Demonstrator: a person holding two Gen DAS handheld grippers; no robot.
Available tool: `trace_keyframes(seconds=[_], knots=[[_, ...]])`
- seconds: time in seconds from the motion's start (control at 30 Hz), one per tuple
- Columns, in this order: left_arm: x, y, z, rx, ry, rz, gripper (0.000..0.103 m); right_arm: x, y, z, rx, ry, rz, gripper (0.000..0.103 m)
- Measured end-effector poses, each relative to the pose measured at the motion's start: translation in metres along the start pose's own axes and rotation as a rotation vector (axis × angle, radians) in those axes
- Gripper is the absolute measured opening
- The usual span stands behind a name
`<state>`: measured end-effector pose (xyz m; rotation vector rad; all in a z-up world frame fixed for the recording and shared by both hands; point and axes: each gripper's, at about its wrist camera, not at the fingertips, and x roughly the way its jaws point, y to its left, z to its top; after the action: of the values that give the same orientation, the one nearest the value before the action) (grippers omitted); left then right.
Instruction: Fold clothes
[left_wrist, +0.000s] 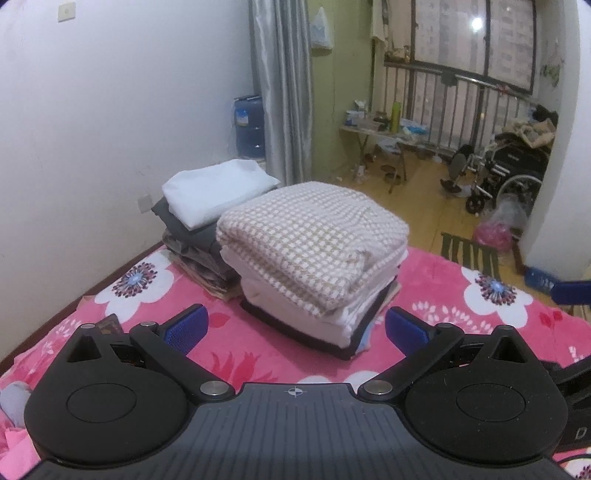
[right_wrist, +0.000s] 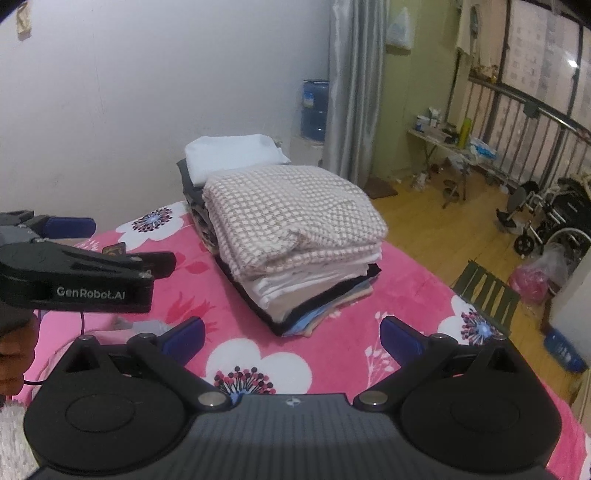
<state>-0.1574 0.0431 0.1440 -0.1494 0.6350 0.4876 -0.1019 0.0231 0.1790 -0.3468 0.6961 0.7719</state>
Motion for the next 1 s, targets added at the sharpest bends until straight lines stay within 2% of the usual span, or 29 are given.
trace_keyframes(seconds=[0.53,1.0], knots=[[-0.0030,0.0078,-0.0002,-0.055,-0.006,0.065,0.103,0.0034,0.0028,-0.0014,0.009,0.019,0.016,0.103],[-0.0014,0.0091,-0.0010,-0.044,0.001,0.072,0.103,0.0070,0.0052,-0.0022,0.018,0.032,0.040,0.103]])
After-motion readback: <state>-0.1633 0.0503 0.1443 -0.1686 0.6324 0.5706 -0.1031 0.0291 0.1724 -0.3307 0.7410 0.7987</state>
